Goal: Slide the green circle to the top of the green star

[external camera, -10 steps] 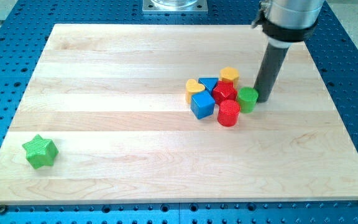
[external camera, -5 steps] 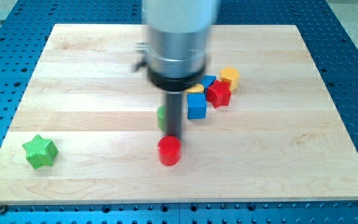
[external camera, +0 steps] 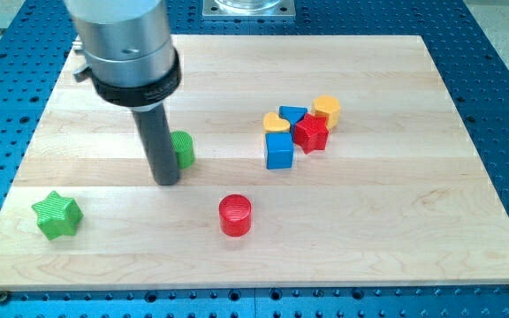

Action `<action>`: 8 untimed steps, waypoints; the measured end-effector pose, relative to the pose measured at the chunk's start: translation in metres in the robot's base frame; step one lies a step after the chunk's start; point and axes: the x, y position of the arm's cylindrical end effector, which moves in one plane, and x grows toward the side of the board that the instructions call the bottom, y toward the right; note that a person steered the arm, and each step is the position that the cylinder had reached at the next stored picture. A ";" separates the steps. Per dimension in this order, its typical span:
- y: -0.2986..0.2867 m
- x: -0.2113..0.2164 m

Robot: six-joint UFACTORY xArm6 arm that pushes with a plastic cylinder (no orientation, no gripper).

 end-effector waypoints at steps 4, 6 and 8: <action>0.001 -0.019; -0.034 -0.068; -0.041 -0.060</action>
